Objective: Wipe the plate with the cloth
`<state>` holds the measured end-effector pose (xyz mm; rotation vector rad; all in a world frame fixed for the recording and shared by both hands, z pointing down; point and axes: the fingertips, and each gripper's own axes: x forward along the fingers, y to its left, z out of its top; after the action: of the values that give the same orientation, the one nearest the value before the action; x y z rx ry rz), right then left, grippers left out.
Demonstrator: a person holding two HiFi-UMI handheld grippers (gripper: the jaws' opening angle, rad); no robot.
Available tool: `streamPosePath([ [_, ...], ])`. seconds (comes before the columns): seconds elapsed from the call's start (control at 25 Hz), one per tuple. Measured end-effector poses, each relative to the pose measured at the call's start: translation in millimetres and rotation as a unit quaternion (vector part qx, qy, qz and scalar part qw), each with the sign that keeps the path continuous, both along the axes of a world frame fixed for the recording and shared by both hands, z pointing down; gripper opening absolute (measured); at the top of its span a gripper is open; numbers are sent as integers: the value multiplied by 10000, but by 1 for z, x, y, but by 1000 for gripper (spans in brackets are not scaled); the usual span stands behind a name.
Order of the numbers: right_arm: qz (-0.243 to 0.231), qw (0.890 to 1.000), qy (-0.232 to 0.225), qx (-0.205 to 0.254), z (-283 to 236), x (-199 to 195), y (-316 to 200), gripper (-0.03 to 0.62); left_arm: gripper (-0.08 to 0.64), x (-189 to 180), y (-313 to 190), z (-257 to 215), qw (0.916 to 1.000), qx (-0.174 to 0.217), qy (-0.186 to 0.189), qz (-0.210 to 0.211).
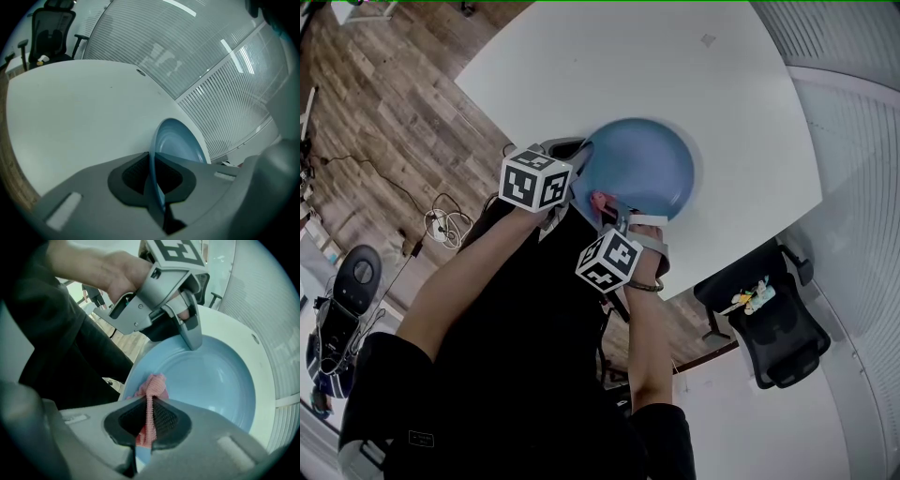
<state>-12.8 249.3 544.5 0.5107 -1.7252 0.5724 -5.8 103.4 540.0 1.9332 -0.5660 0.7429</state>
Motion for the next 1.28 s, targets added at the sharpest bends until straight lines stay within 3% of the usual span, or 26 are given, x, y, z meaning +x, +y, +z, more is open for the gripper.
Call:
streamPosePath([
  [0.24,57,9997,-201,140,-1,-19,-16,14,20,0,-1,1,10000,-71,18,30],
  [0.6,132,9956,-419,831,-2,-33,-54,14,20,1,0,1,9999,-93,10,145],
  [1.28,345,9831,-59,1796,-3,-11,-91,14,15,3,3,-2,9980,-21,2,635],
])
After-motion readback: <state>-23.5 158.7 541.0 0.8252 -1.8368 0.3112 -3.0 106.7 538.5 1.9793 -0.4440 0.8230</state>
